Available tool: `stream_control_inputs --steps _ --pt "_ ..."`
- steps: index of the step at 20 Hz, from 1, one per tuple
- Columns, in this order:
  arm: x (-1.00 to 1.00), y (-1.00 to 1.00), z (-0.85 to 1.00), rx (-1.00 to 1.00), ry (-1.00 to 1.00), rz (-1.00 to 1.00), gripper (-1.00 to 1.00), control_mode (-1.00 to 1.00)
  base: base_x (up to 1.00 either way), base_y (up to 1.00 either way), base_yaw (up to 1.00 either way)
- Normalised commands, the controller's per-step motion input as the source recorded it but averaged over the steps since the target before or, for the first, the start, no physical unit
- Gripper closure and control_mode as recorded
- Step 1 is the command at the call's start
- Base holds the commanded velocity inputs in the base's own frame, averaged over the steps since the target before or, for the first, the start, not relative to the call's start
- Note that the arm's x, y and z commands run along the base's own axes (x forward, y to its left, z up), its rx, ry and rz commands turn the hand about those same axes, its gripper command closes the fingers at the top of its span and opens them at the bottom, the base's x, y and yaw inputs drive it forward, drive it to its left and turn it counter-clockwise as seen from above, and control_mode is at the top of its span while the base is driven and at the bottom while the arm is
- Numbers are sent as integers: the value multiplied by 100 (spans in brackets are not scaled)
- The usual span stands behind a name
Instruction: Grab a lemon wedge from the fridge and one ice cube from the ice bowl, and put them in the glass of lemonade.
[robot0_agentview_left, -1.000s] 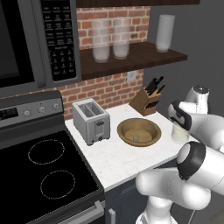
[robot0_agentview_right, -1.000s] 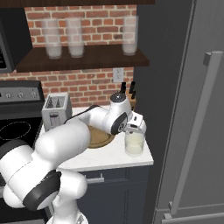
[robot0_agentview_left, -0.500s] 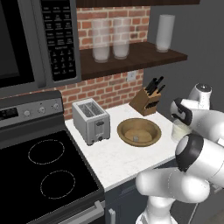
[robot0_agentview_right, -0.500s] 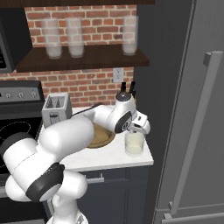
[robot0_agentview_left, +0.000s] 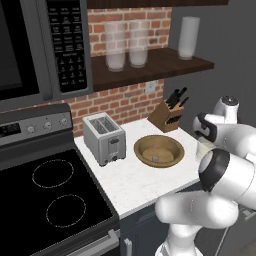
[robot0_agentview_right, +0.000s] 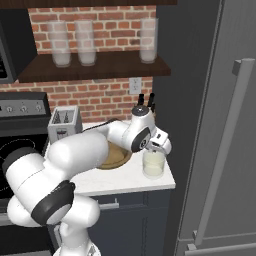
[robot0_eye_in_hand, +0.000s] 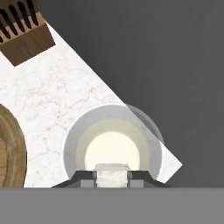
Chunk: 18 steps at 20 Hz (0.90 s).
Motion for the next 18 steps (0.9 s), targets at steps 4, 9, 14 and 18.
stream_control_inputs --steps 4,9,14,18 --pt "8 0 -16 0 0 -5 100 -100 0 0 0" --pt "11 0 -6 0 0 -3 100 -100 0 0 0" --pt "17 1 0 0 0 0 100 -100 0 0 0" --pt "-1 -1 -3 0 -1 0 100 -100 0 0 0"
